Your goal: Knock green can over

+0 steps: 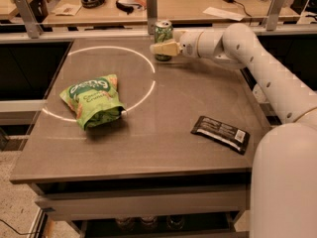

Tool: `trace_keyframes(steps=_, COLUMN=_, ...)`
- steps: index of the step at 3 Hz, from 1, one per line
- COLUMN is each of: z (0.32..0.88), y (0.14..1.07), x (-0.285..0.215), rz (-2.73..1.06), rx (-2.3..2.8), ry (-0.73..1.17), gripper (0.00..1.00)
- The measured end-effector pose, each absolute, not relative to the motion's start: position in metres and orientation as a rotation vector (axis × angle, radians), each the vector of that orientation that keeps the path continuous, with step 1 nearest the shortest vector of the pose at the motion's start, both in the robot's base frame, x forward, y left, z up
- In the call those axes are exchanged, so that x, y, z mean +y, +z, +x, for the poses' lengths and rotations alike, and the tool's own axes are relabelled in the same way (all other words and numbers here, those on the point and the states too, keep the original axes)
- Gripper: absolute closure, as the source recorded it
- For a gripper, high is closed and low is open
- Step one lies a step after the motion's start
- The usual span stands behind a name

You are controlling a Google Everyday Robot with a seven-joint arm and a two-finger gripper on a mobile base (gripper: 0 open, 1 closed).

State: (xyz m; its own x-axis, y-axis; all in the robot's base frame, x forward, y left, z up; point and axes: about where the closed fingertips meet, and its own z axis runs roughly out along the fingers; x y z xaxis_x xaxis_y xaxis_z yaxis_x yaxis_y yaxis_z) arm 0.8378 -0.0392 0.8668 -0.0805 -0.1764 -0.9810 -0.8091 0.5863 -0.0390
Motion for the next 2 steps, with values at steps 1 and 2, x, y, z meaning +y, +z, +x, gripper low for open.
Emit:
trace_keyframes(steps=1, z=0.8407, y=0.8661, x=-0.0361, rz=-0.864, rx=1.602, ry=0.657, gripper=0.48)
trace_keyframes(steps=2, z=0.8388, y=0.8715, x=-0.0403, rz=-0.917, rx=1.600, ry=0.659, gripper=0.72)
